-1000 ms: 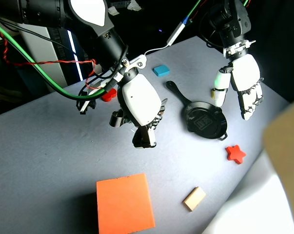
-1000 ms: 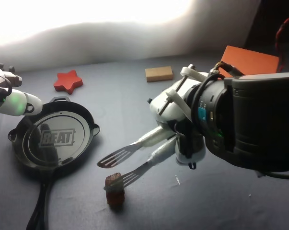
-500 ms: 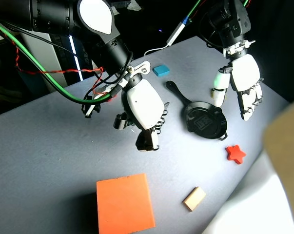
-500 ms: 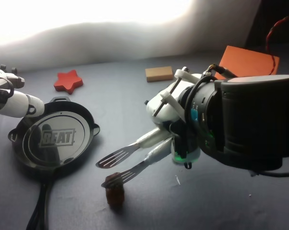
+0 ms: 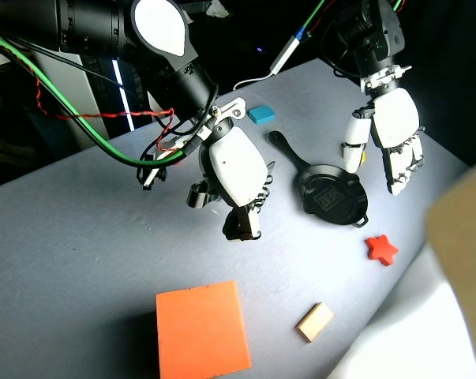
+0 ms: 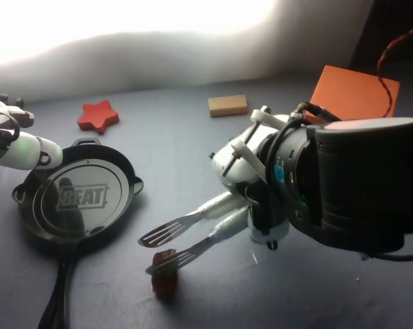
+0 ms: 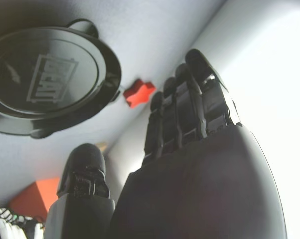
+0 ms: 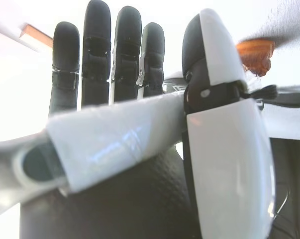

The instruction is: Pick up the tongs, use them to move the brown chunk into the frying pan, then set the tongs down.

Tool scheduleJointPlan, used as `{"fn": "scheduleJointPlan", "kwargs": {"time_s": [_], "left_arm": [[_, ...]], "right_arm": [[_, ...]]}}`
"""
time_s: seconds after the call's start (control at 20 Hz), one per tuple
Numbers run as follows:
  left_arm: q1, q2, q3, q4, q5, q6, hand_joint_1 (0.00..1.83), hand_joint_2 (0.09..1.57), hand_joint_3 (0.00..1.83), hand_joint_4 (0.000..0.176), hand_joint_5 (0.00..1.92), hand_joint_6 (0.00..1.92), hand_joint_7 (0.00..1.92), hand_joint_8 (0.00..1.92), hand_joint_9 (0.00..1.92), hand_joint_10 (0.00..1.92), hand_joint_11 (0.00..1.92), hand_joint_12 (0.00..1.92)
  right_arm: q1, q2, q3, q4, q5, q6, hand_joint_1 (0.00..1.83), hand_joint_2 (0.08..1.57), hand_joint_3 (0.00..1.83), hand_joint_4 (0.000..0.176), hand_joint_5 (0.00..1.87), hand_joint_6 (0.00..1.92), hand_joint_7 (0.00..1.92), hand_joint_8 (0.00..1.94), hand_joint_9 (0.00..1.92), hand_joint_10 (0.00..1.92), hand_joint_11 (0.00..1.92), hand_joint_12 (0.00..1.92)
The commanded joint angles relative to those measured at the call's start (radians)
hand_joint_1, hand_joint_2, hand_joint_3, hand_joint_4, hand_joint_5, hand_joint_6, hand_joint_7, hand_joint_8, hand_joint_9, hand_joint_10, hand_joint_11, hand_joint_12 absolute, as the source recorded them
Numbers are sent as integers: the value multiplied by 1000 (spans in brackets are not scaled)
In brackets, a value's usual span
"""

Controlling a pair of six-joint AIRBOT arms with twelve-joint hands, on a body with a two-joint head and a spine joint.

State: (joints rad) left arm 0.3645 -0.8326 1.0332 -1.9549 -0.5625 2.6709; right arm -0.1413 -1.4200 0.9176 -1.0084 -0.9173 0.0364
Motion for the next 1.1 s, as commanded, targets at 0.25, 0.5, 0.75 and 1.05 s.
{"fn": "scheduleJointPlan", "kwargs": {"time_s": [0.25,0.5,0.75,1.05], "left_arm": [[1,9,-2,43,-7,7,0,1341,0,0,108,4,162,2,197,4,0,858],[0,10,-6,43,-7,11,21,1340,0,0,125,9,183,8,223,13,0,905],[0,10,-8,43,-7,15,0,1344,0,2,89,2,149,1,192,1,0,791],[0,10,-9,43,-7,16,0,1331,0,0,99,3,178,5,222,14,0,891]], "right_arm": [[3,25,-16,-48,4,-4,1069,1126,0,0,932,6,997,0,959,6,406,1210],[-7,28,-21,-46,5,-4,1047,1112,0,0,904,0,974,0,938,0,360,1245],[-4,24,-20,-46,3,-7,1035,1084,0,0,872,0,931,0,891,0,306,1278],[-9,26,-20,-46,13,-12,984,1081,0,0,791,0,852,0,799,0,187,1313]]}}
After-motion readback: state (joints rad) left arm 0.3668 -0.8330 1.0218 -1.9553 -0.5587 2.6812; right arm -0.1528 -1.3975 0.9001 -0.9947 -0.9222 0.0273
